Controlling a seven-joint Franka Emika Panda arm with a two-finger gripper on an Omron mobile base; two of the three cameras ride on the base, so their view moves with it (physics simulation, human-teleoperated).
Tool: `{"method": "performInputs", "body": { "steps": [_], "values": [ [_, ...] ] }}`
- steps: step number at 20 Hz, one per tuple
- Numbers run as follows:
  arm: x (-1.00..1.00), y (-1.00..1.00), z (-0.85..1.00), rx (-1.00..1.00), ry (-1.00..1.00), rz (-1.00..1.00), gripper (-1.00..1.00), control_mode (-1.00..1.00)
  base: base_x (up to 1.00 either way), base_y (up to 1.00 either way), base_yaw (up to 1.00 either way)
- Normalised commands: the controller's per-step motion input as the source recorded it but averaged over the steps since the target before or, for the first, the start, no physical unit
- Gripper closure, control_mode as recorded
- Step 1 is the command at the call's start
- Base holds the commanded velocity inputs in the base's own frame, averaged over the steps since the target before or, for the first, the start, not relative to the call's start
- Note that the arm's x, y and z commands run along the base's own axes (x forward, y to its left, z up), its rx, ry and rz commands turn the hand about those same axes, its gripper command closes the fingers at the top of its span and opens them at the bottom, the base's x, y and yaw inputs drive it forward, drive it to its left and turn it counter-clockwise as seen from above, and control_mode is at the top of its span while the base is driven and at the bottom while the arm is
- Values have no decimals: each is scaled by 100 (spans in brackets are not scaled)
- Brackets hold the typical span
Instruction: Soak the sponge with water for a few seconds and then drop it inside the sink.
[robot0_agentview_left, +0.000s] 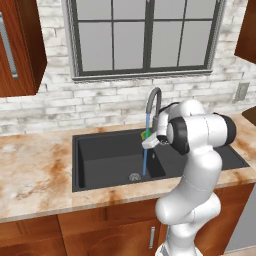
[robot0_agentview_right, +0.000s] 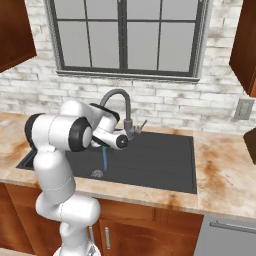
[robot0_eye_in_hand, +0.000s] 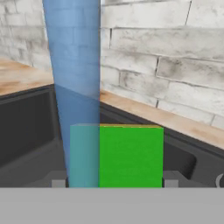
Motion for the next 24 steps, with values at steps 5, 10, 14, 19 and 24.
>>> {"method": "performInputs", "body": {
  "steps": [5, 10, 14, 19, 24],
  "values": [
    [-2, 0, 0, 0, 0, 0, 100, -100, 0, 0, 0],
    [-8, 0, 0, 0, 0, 0, 100, -100, 0, 0, 0],
    [-25, 0, 0, 0, 0, 0, 100, -100, 0, 0, 0],
    [-2, 0, 0, 0, 0, 0, 100, -100, 0, 0, 0],
    [0, 0, 0, 0, 0, 0, 100, -100, 0, 0, 0]
  ]
}}
